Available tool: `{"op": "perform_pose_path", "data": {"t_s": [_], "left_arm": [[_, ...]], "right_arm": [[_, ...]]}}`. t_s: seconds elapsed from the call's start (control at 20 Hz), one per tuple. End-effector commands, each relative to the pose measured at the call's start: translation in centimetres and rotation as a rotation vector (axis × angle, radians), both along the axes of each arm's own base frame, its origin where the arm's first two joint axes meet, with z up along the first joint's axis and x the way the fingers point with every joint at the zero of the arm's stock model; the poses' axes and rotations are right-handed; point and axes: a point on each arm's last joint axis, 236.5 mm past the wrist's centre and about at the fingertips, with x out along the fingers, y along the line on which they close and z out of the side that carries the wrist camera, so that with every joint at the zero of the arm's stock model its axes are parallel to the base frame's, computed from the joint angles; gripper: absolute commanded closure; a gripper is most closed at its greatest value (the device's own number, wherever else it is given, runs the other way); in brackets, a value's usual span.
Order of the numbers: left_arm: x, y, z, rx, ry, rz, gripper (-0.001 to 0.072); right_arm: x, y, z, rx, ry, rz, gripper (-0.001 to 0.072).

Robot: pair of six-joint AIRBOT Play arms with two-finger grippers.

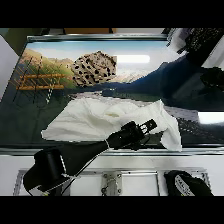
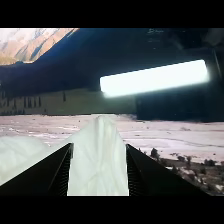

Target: Fold the clothes and pants, and hang the long-sleeved shirts on hangers.

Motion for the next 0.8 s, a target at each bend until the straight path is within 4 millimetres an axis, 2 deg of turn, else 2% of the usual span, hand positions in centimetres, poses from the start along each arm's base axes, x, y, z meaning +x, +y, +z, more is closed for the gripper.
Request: {"op": "perform_pose_path", "data": {"t_s": [0.0,0.05,0.15,0.2,0.3,0.4,0.5,0.55,0.65,0.75], "left_arm": [[0.9,0.8,-0.4,0.022,-0.009,0.042,0.0564],[1.5,1.1,-0.3,0.026,-0.019,0.048,0.0682],[3.1,2.1,0.7,0.015,-0.021,0.096,0.0697],[4.3,2.7,2.4,-0.007,-0.033,0.127,0.0697],[7.5,3.6,7.7,-0.101,-0.087,0.188,0.0697],[10.5,5.1,13.5,-0.214,-0.146,0.261,0.0697],[12.7,6.3,18.6,-0.360,-0.157,0.342,0.0697],[13.4,6.6,20.3,-0.428,-0.145,0.365,0.0697],[14.4,7.1,21.5,-0.520,-0.087,0.411,0.0697],[14.9,7.2,20.5,-0.552,-0.010,0.447,0.0697]], "right_arm": [[0.0,0.0,-0.2,0.000,0.005,-0.001,0.0338],[-0.1,0.0,-0.2,0.001,0.005,-0.001,0.0339],[0.0,0.0,-0.2,0.001,0.005,-0.001,0.0338],[0.0,0.0,-0.3,-0.002,0.007,0.002,0.0338],[0.0,0.0,-0.6,-0.013,0.014,0.017,0.0338],[0.0,0.1,-2.0,-0.020,0.046,0.034,0.0338],[0.1,0.6,-4.5,-0.020,0.097,0.070,0.0337],[0.2,1.0,-6.2,-0.024,0.124,0.094,0.0337],[0.4,2.7,-9.5,-0.028,0.175,0.154,0.0336],[0.6,5.3,-12.8,-0.031,0.214,0.225,0.0329]]}}
